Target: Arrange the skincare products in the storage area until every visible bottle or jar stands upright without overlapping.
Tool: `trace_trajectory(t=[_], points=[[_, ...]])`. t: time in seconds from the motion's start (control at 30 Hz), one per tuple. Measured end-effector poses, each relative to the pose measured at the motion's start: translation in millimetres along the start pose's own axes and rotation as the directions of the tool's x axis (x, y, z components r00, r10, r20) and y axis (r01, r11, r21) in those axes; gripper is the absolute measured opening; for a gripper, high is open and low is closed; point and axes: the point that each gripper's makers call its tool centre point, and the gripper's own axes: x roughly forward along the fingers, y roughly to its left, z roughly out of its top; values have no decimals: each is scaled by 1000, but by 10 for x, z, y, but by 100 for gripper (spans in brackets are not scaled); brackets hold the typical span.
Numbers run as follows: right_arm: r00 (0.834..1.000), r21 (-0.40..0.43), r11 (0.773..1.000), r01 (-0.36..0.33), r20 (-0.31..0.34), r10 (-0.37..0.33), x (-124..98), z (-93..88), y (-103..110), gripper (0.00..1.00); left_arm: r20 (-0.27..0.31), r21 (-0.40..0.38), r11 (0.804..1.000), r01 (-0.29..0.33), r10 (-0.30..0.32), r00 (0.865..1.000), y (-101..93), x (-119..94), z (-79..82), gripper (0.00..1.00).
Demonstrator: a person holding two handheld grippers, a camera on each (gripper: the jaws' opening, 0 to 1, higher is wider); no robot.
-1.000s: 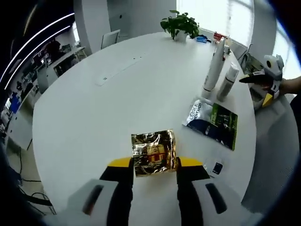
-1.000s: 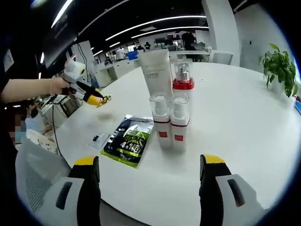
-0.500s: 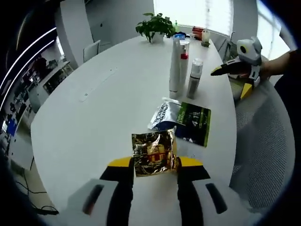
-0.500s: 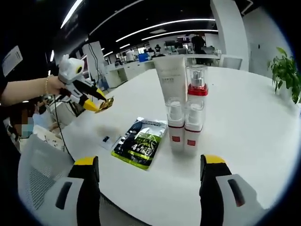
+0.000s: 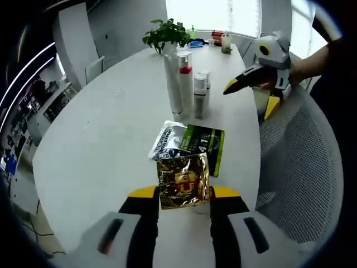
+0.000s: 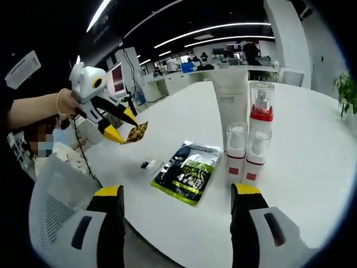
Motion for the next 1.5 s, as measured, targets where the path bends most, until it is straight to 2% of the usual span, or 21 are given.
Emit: trace_trajectory(t=[0.23, 0.43, 0.57, 0.6, 0.7, 0.83, 0.97, 1.07, 1.23, 1.3, 1.33, 1.4, 1.43, 1.47, 1.5], points=[[994, 6, 995, -102, 30, 101, 153, 239, 165, 69, -8, 60, 998, 33, -32, 999, -201, 42, 99, 34], [988, -4, 988, -155, 19, 155, 250, 271, 292, 61, -11, 104, 993, 59, -58, 998, -371, 59, 188, 34], [980, 19, 980, -197, 11, 197, 291, 240, 378, 55, -7, 121, 989, 82, -82, 997, -471, 60, 232, 34], [971, 41, 971, -237, 24, 236, 287, 252, 455, 53, -6, 127, 988, 87, -87, 996, -491, 58, 244, 34], [958, 109, 952, -285, 49, 281, 296, 287, 518, 44, -6, 145, 984, 100, -100, 995, -549, 63, 277, 34], [954, 139, 944, -299, 40, 297, 328, 284, 527, 30, 6, 157, 981, 113, -115, 993, -602, 69, 340, 34], [948, 223, 921, -319, 55, 314, 384, 312, 516, 25, 20, 186, 975, 125, -131, 991, -668, 42, 451, 34], [947, 241, 916, -320, 59, 315, 398, 314, 517, 21, 35, 208, 970, 127, -138, 990, -719, 18, 553, 34], [941, 276, 900, -338, 80, 329, 396, 346, 564, 12, 43, 236, 963, 131, -145, 988, -771, 7, 601, 33], [940, 278, 898, -341, 79, 333, 393, 339, 586, 3, 53, 232, 964, 128, -144, 988, -766, -10, 617, 11], [938, 280, 895, -346, 83, 336, 393, 338, 592, 2, 64, 212, 968, 132, -149, 987, -779, -13, 633, 7], [932, 315, 878, -360, 98, 348, 375, 335, 623, 1, 106, 183, 975, 126, -147, 983, -781, -2, 685, 22], [938, 310, 885, -346, 95, 334, 373, 319, 606, 1, 111, 196, 971, 133, -157, 981, -806, 23, 674, 28], [953, 285, 910, -302, 89, 289, 399, 292, 522, 1, 88, 190, 972, 141, -160, 983, -817, 50, 620, 28], [958, 271, 919, -287, 74, 277, 392, 250, 492, 1, 39, 192, 974, 124, -133, 990, -778, 86, 494, 25]])
